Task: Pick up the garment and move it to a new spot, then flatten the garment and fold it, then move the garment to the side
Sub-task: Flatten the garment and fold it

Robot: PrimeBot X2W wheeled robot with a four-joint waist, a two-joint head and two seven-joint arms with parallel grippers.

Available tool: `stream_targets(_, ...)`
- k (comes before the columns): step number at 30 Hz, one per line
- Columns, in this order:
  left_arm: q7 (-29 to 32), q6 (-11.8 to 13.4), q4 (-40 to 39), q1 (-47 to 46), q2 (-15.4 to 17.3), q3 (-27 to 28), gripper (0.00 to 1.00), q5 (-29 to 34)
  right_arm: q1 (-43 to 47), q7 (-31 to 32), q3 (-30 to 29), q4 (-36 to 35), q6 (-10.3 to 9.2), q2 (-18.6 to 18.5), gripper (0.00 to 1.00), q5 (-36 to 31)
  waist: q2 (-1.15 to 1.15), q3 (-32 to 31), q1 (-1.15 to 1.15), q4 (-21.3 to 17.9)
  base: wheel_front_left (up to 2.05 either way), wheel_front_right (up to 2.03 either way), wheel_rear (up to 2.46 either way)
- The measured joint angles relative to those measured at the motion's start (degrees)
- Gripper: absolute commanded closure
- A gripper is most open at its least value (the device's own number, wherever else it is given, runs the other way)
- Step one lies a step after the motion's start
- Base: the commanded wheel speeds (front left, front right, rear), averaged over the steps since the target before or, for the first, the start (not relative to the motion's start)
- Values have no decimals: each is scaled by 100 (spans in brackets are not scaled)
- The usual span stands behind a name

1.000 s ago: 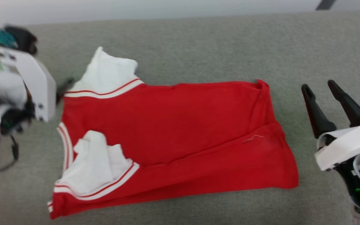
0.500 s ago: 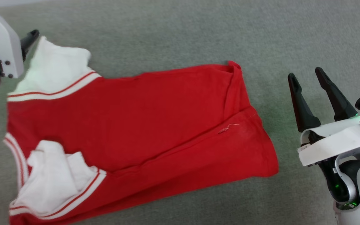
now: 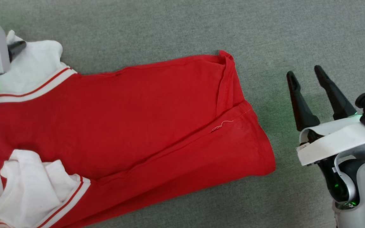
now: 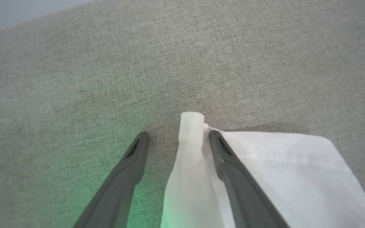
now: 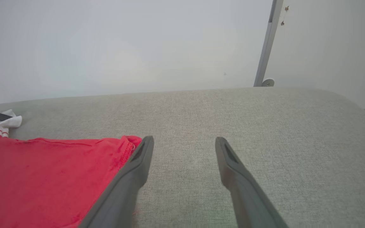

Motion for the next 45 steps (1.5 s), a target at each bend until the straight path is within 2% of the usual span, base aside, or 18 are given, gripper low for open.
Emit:
stream_targets(1,88,-1,53,-25,-22,7,100,-52,-1,55,13,11,0,12,0,3,0,8,0,1,0,0,0)
stream_targets(6,450,-37,201,-88,-104,18,100,-171,-86,389,46,25,0,41,0,69,0,27,0,26,0,0,0)
stream_targets(13,523,-44,254,-239,-270,-13,100,-180,-847,1477,256,200,0,48,0,170,0,95,0,142,0,0,0)
stream_targets(25,360,-71,199,-391,-520,-60,100,-107,-2454,3054,926,2017,0,-62,0,305,0,221,0,428,0,0,0)
stream_targets(31,309,-93,213,-400,-569,-55,100,-127,-2971,3793,1258,2621,0,-136,1,336,0,233,0,502,0,0,0)
stream_targets(32,308,-93,219,-400,-578,-56,100,-127,-3027,3862,1293,2683,0,-143,58,369,0,231,0,509,0,0,0)
stream_targets(33,307,-92,225,-400,-587,-56,100,-136,-3087,3929,1325,2733,0,-159,100,376,0,227,0,515,0,0,0)
stream_targets(41,18,-100,142,-375,-642,-130,100,-81,-3198,3810,1345,2862,0,-240,100,530,0,151,0,621,0,0,0)
stream_targets(45,-126,-108,-77,-353,-587,-233,100,4,-3081,3638,1343,2744,0,-500,100,579,0,0,0,780,0,0,0)
